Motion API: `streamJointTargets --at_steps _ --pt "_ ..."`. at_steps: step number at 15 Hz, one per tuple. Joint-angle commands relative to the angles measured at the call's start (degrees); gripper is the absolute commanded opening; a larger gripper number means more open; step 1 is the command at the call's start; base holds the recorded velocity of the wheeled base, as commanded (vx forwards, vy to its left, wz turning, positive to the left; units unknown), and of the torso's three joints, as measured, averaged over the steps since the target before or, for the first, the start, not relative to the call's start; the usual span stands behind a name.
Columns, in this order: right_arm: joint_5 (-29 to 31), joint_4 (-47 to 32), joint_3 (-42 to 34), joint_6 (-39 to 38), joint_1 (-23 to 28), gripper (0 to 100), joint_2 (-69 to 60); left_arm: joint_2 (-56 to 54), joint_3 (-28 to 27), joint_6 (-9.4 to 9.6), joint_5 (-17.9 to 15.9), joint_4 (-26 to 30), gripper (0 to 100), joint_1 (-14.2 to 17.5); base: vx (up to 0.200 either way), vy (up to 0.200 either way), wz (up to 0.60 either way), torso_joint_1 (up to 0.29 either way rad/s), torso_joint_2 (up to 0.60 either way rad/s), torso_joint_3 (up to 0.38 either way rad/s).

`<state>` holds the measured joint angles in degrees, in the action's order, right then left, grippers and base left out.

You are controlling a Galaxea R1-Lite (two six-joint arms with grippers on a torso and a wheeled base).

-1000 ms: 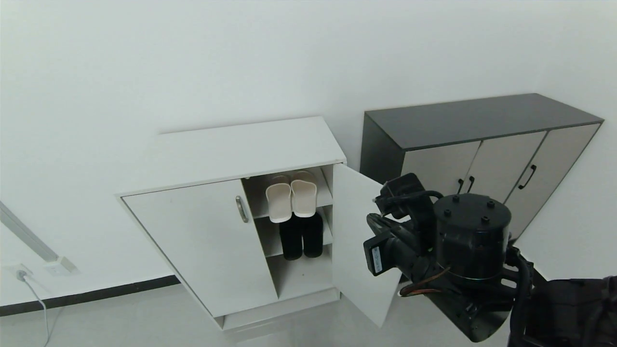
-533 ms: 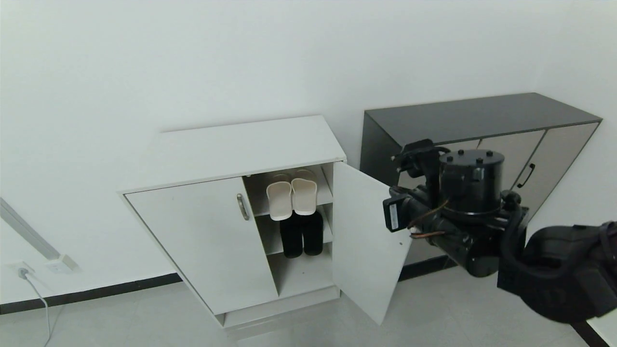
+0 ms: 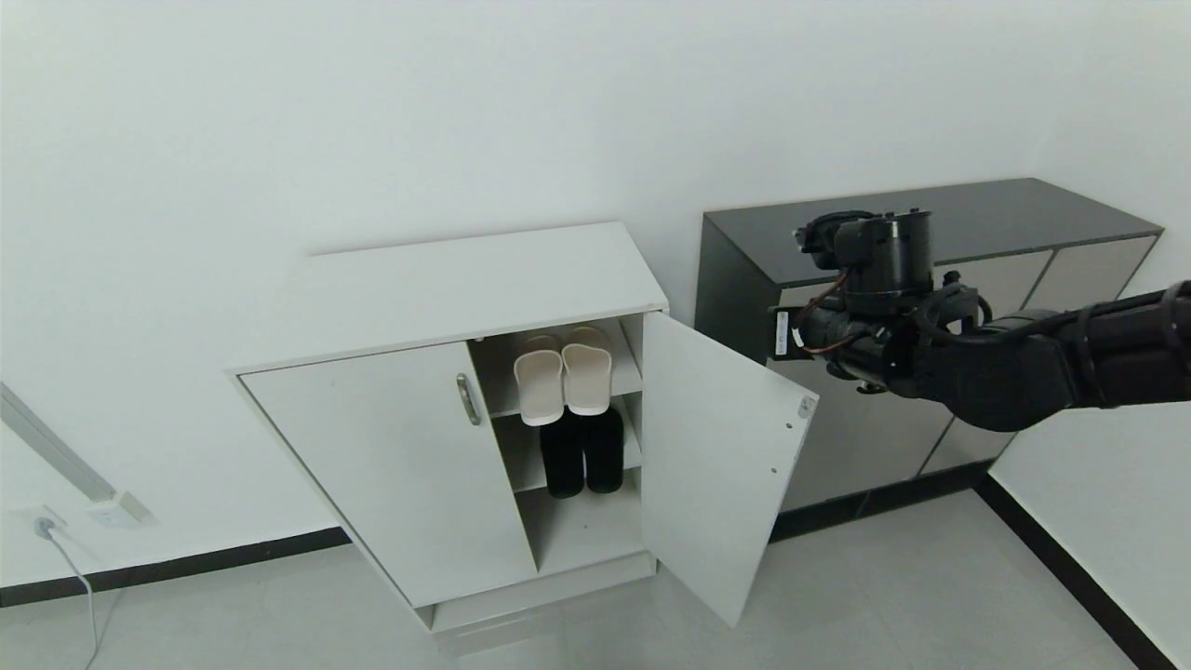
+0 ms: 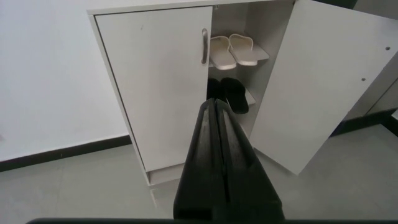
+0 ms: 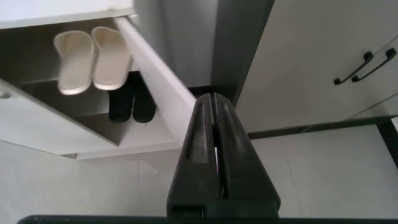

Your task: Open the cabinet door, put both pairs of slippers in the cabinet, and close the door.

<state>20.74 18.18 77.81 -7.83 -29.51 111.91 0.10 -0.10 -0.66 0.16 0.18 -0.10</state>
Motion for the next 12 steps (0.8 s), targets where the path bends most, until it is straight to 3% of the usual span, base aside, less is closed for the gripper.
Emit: streamJointTargets --at_steps 1,12 --pt "-0.7 0.2 2.2 -0.1 2.2 0 4.9 0.0 0.0 -0.04 0.0 0.0 0 0.0 0.000 0.000 0.00 0.000 0.00 0.000" --pt "-1.1 1.6 4.9 -1.9 4.8 0 11.9 0.0 0.0 -0.22 0.1 -0.1 0 0.0 0.000 0.000 0.00 0.000 0.00 0.000"
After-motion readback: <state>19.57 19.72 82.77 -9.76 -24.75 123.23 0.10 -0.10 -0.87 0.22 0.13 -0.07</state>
